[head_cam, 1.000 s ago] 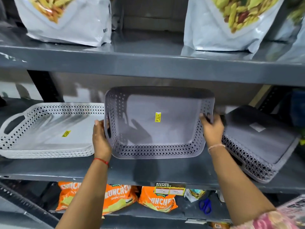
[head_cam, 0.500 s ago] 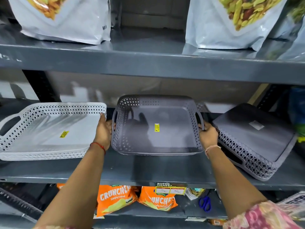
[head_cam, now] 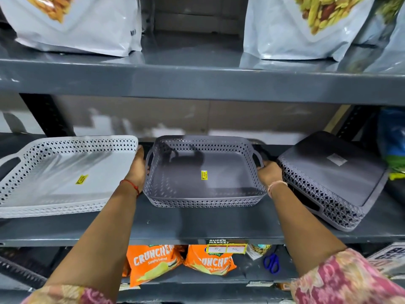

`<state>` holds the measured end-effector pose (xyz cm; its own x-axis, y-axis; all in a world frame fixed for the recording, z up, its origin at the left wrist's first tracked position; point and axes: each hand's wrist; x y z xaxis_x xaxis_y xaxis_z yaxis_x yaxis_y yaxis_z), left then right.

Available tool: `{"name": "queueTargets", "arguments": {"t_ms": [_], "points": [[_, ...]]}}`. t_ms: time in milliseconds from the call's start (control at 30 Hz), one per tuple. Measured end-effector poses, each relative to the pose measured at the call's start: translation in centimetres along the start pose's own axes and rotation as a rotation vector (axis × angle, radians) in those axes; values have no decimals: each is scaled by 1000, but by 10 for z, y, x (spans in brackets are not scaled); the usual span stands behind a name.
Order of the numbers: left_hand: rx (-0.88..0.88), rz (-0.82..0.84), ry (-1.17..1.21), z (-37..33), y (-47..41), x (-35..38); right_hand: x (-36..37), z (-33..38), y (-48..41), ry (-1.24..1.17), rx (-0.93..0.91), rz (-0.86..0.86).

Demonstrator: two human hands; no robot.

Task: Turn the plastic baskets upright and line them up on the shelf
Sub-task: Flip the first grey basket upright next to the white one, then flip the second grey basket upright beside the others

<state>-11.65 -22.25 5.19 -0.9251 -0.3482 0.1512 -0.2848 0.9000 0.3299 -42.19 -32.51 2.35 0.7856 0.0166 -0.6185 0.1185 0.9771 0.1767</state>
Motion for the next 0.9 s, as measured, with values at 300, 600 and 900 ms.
{"name": "queueTargets", "arguments": {"t_ms": [300, 600, 900], "points": [[75, 31, 0, 6, 6, -2, -2, 1, 10, 47, -13, 10], [513, -471, -525, 16, 41, 55, -4, 3, 56, 216, -596, -229], [718, -188, -394, 70, 82, 255, -122, -54, 42, 210, -714, -378]]}}
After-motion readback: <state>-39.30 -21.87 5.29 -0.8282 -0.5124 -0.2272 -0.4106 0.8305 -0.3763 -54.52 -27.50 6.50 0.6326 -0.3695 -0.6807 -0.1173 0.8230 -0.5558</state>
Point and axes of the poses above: each hand's wrist, its own y-axis away from the middle knuckle, its own x-axis out of the palm, z = x × y, and after that the axes turned 6 degrees about z, right-handed
